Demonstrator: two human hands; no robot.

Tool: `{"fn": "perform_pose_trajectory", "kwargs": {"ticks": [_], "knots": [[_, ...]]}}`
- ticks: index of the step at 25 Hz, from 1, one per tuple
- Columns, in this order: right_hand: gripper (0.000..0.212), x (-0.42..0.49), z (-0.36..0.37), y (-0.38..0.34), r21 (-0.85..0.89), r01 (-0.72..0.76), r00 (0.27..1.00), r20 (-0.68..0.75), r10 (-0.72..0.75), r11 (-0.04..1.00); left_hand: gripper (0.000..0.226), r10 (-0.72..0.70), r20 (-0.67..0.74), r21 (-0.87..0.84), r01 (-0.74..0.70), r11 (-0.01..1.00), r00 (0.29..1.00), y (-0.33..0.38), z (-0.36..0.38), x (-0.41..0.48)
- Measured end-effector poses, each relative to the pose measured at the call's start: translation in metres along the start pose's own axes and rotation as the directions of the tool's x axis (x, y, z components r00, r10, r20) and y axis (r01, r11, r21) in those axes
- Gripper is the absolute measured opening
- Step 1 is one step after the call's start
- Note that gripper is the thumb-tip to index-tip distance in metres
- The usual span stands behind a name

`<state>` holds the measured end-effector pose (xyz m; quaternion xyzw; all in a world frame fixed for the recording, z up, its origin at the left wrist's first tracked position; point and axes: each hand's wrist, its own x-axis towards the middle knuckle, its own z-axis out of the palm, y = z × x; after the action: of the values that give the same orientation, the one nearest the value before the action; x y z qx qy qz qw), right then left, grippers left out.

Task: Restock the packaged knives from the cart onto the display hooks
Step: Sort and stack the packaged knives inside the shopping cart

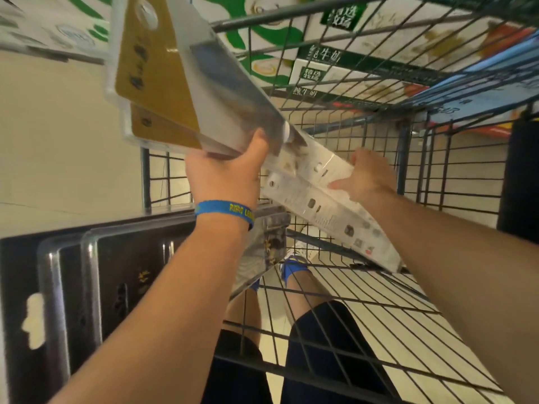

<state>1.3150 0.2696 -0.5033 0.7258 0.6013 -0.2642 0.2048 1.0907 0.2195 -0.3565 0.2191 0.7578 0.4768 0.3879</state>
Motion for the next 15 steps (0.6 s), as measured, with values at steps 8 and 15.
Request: {"fn": "perform_pose_trajectory", "kwargs": {"ticks": [8,15], "knots": [[0.048,-0.032,0.017,0.014,0.149,0.014,0.975,0.218,-0.047,0.989,0.012,0.135,0.066,0.295,-0.149,0.944,0.989,-0.004,-0.006,-0.001],[0.056,-0.029,0.022,0.007,0.232,0.031,0.969,0.231,-0.086,0.972,0.019,0.134,0.125,0.37,-0.172,0.913,0.983,-0.004,-0.006,0.006]]}}
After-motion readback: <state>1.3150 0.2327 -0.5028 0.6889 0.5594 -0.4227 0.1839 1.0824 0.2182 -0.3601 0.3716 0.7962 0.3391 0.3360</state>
